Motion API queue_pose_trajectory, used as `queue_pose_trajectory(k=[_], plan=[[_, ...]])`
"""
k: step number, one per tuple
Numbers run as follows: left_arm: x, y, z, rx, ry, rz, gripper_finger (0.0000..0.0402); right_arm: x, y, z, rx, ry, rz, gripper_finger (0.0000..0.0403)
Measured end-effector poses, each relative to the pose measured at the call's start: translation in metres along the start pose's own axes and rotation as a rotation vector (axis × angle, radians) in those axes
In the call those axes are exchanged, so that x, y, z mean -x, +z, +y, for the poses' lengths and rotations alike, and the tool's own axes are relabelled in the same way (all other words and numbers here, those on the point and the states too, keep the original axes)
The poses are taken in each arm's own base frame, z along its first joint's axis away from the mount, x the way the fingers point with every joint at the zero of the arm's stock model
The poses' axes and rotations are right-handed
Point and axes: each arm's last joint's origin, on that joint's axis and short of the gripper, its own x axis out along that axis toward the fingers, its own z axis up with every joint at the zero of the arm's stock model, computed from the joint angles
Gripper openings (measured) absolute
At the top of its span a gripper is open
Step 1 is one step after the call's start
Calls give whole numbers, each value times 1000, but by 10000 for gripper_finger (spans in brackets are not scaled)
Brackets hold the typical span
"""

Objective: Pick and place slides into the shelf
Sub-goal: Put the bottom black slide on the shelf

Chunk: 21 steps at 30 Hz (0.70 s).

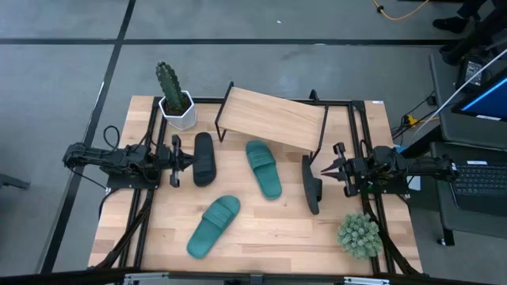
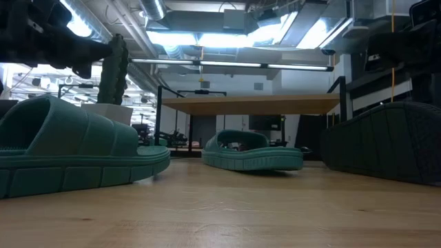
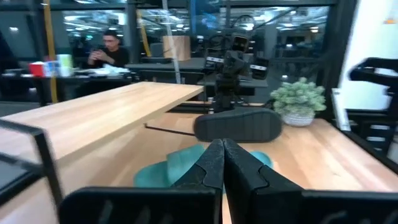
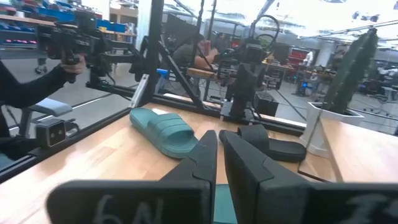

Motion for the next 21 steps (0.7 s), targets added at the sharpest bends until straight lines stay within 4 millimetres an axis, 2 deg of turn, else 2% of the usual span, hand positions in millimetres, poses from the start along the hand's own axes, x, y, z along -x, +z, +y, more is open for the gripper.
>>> queue_pose_trajectory(k=[5, 21], plan=[[0, 0, -3, 1, -87, 1, 0, 0, 0, 1, -12, 22, -3, 33], [0, 0, -3, 2, -91, 1, 0, 0, -1, 1, -29, 24, 11, 33]])
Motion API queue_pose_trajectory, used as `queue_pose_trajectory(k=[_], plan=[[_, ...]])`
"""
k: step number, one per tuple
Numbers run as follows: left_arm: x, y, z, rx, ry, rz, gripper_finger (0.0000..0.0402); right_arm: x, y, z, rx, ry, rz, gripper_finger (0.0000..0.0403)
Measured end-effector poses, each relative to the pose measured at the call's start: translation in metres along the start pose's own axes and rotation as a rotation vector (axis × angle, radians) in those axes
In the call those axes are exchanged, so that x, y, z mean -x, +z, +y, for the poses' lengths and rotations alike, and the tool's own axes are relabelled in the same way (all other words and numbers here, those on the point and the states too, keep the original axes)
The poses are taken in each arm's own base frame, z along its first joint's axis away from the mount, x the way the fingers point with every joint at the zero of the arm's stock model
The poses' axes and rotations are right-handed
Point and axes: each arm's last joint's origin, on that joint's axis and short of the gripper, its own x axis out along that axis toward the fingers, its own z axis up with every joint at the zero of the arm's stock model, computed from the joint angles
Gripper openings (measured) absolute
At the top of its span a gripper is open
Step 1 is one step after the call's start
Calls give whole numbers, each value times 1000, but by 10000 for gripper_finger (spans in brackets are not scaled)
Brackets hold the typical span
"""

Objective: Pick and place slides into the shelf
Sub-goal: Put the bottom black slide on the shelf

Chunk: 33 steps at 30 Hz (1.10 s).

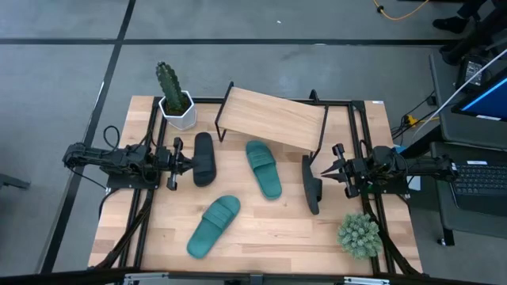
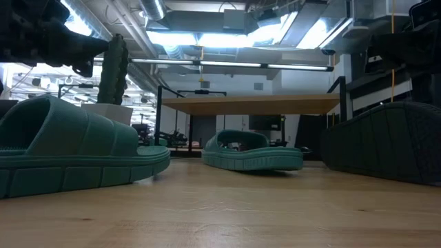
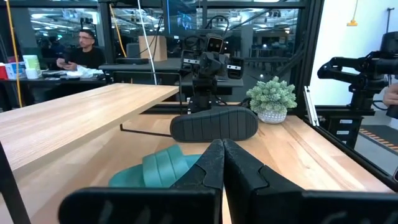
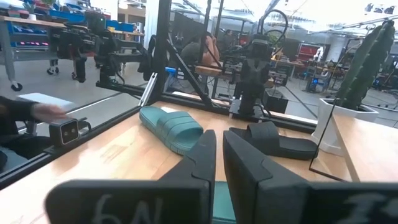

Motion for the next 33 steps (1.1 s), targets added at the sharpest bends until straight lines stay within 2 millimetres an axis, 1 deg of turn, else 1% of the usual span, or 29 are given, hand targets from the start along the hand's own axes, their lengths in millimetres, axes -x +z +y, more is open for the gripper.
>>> queue_pose_trajectory(k=[4, 12, 33], plan=[[0, 0, 0, 0, 0, 0, 0, 0, 0, 0, -6, 0, 2, 33], [0, 0, 0, 0, 0, 0, 0, 0, -3, 0, -81, 2, 28, 33], [0, 0, 0, 0, 0, 0, 0, 0, -3, 0, -24, 3, 29, 33]])
